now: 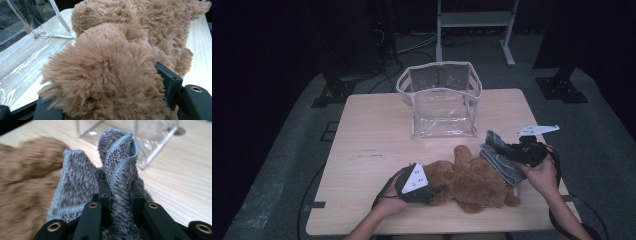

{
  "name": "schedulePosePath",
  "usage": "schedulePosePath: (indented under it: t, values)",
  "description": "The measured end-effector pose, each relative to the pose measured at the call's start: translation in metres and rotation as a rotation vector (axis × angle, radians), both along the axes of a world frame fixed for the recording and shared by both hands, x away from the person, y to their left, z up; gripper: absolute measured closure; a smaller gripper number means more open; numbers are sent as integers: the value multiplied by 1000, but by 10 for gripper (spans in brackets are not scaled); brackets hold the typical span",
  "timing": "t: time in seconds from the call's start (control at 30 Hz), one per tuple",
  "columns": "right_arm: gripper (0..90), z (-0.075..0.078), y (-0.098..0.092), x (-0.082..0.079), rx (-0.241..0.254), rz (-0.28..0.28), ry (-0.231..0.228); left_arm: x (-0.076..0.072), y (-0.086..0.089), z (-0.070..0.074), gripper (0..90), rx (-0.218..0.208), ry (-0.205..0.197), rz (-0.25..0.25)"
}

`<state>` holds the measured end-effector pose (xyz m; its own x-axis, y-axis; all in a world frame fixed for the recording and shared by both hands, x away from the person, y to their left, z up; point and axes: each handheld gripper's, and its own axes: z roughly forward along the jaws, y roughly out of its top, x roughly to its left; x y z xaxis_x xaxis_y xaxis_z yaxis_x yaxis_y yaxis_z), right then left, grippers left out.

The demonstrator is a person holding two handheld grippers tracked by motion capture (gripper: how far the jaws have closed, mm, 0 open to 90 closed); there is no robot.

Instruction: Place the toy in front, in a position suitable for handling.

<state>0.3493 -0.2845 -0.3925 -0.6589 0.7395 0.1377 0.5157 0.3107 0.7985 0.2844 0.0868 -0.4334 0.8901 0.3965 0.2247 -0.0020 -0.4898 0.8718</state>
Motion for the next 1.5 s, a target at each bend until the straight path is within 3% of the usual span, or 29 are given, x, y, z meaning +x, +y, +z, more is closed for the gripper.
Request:
schedulePosePath:
  t: [0.17, 0.2, 0.27, 0.3, 0.4, 0.5, 0.53, 0.57, 0.67, 0.87, 0.9, 0.97, 1.07, 1.17, 1.27, 1.33, 1.37, 1.4, 1.5]
  values:
    - [753, 30, 18, -29, 20, 144, -45, 1, 0, 0, 332, -6, 7, 1]
    - [753, 30, 18, -29, 20, 144, -45, 1, 0, 0, 332, -6, 7, 1]
    - [754, 46, 38, -44, 33, 231, -64, 1, 0, 0, 331, -8, 9, 2]
    - [754, 46, 38, -44, 33, 231, -64, 1, 0, 0, 330, -8, 9, 2]
    - [753, 50, 69, -55, 43, 327, -83, 3, 1, 0, 330, -10, 15, 0]
    - [752, 30, 82, -50, -7, 331, -50, 3, 1, -1, 329, -17, 21, -2]
    - [752, 30, 82, -50, -7, 331, -50, 3, 1, -1, 327, -17, 21, -2]
    - [753, 17, 80, -46, -48, 297, -47, 5, 2, -1, 321, -31, 31, -6]
    - [753, 7, 67, -42, 23, 272, -24, 10, 5, 0, 260, -50, 63, -9]
    - [753, 2, 54, -49, 27, 262, -51, 15, 10, -3, 109, -88, 127, -10]
    - [752, 0, 50, -51, 19, 254, -62, 19, 13, -6, 103, -120, 173, -17]
    - [753, -3, 45, -52, 22, 254, -75, 21, 15, -8, 119, -137, 198, -25]
    - [756, -1, 43, -50, 37, 232, -74, 21, 14, -7, 265, -131, 185, -15]
    - [758, 15, 59, -54, 15, 257, -121, 20, 12, -4, 335, -129, 164, 0]
    - [756, 26, 90, -54, -11, 325, -141, 18, 11, -2, 356, -118, 131, -2]
    - [756, 28, 101, -53, -18, 342, -138, 16, 9, -2, 365, -116, 120, -5]
    - [755, 28, 122, -49, -38, 363, -137, 14, 8, -1, 366, -101, 100, -16]
    - [755, 27, 130, -46, -50, 367, -138, 13, 8, -2, 367, -97, 95, -18]
    - [755, 24, 145, -37, -83, 343, -120, 13, 10, -3, 368, -95, 93, -13]
